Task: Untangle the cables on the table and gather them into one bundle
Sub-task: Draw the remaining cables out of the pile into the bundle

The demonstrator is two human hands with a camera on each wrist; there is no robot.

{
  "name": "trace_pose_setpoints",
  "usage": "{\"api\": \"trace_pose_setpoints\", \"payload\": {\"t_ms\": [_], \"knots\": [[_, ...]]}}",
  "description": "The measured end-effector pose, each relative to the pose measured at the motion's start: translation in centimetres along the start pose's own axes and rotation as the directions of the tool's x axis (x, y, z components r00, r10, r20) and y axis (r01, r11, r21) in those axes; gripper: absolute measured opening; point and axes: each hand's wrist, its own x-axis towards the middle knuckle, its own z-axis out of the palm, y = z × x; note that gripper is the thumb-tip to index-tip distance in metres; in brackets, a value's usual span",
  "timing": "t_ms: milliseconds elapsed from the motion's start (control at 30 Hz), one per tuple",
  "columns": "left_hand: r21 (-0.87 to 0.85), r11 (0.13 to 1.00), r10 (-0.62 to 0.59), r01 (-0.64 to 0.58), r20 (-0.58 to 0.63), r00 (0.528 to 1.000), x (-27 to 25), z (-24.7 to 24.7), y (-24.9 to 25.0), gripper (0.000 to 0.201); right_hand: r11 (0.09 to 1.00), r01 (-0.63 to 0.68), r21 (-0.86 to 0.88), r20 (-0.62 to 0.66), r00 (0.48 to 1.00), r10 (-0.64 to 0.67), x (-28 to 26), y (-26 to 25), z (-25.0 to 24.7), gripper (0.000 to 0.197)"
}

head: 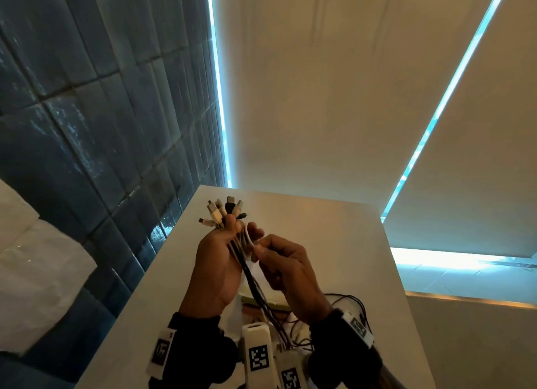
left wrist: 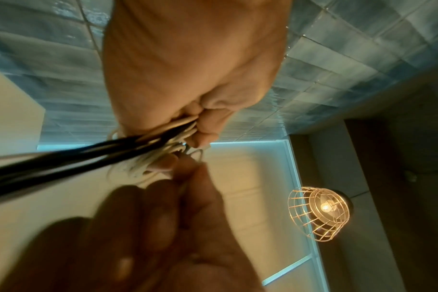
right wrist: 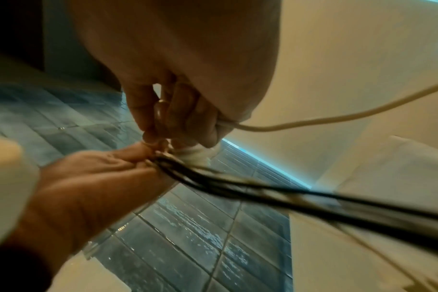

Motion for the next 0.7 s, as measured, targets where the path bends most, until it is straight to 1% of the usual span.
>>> {"api": "trace_pose_setpoints", "payload": {"t_ms": [100,200,300,433,567,700], "knots": [[-0.096,0.995,0.027,-0.022,0.051,0.998,0.0,0.1,0.3,0.023,0.996,-0.089,0.029,0.019,0.996,0.088,-0.7,1.1,0.0,0.020],[-0.121,0.991,0.065,-0.056,0.072,0.995,0.0,0.1,0.2,0.023,0.993,-0.120,0.015,0.026,0.993,0.119,-0.8,2.1,-0.8,0.021],[-0.082,0.993,0.091,-0.085,0.077,0.993,0.0,0.0,0.0,0.028,0.989,-0.147,-0.018,0.026,0.989,0.148,-0.8,3.0,-1.5,0.023],[-0.053,0.992,0.122,-0.117,0.097,0.988,0.1,-0.4,0.2,0.026,0.970,-0.227,-0.085,0.004,0.974,0.228,-1.2,4.7,-1.9,0.030],[0.031,0.994,0.100,-0.104,0.106,0.989,0.2,-0.8,0.1,0.031,0.944,-0.320,-0.077,-0.019,0.947,0.320,-1.7,5.8,-2.3,0.025],[0.056,0.993,0.093,-0.099,0.110,0.990,0.3,-1.1,0.2,0.032,0.928,-0.340,-0.151,-0.057,0.940,0.335,-1.6,7.7,-2.9,0.026]]}}
